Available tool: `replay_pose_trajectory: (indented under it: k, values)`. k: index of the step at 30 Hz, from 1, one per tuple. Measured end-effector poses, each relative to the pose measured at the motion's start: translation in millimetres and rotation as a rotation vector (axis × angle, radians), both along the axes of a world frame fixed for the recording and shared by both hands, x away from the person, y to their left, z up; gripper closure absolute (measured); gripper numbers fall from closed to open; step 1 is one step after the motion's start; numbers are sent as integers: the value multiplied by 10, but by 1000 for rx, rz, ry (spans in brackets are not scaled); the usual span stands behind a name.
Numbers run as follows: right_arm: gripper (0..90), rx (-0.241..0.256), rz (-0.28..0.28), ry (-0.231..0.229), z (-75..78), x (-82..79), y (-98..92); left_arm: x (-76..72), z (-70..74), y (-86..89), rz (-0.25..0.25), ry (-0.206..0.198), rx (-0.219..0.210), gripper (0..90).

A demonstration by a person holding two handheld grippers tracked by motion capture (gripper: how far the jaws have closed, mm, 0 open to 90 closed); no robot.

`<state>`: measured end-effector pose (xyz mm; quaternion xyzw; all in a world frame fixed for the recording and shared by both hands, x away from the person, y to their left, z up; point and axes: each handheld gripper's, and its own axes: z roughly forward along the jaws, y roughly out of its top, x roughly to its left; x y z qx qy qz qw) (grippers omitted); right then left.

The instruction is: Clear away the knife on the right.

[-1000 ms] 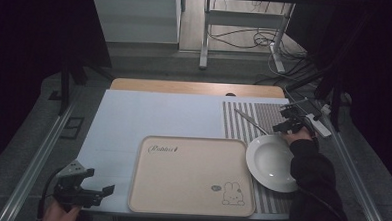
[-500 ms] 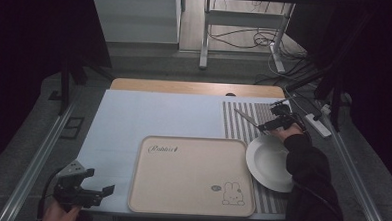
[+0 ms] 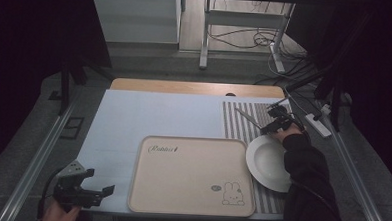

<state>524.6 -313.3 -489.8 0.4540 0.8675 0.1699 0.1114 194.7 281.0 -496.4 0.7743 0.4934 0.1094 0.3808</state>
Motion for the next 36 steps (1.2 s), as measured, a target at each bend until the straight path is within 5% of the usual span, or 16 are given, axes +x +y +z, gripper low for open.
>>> replay_pose_trajectory:
  k: [4,11,16,36]
  values:
    - [793,-20,46,8,8,-3,41,1,0,-2,-1,0,1,9]
    - [801,-52,79,29,25,33,80,3,-1,4,2,1,-4,9]
    - [802,-6,53,-1,62,47,20,8,-3,1,3,2,-6,9]
    - [802,6,-13,-62,347,8,-288,9,-2,0,3,3,-3,9]
